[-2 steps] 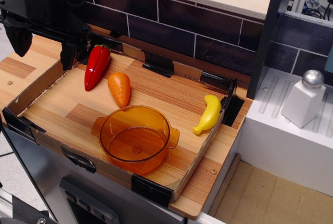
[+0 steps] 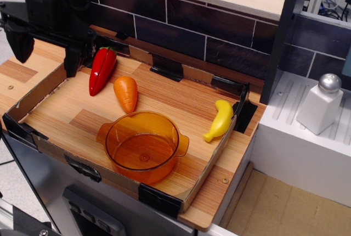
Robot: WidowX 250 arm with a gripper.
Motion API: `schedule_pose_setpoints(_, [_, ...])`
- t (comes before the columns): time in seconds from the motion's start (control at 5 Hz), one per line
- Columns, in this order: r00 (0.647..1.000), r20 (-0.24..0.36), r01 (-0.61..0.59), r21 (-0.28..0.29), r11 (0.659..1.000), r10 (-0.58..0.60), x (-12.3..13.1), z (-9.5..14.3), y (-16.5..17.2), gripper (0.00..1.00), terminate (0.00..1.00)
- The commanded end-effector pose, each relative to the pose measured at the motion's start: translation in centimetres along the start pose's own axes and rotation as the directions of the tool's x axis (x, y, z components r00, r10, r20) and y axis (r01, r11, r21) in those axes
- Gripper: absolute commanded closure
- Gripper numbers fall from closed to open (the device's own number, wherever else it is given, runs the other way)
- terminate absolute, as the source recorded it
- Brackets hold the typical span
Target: Put carrot in pot
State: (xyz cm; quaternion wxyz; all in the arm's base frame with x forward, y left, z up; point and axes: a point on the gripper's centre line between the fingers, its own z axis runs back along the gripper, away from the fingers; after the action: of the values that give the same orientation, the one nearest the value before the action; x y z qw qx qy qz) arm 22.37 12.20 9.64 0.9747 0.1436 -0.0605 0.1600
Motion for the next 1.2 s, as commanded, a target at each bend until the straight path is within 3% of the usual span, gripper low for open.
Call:
schedule_pose_setpoints(0.0, [0.944,0.047,-0.321,-0.098,0.942,0.326,3.2,2.0,-2.0,0.00,0.00])
schedule_pose_setpoints(0.2, [0.879,0.084,-0.458,-0.124,0.880,0.469,4.5,1.6,-3.2,0.00,0.00])
schedule_pose_setpoints(0.4, [0.797,0.132,-0.561,-0.202,0.803,0.590,4.9,-0.7,-5.1,0.00,0.00])
schedule_pose_setpoints(0.6, [0.763,0.133,-0.600,-0.216,0.770,0.632,5.7,-2.6,-6.4,0.00,0.00])
schedule_pose_setpoints(1.0, [0.779,0.104,-0.602,-0.154,0.784,0.618,4.9,-4.7,-7.7,0.00,0.00])
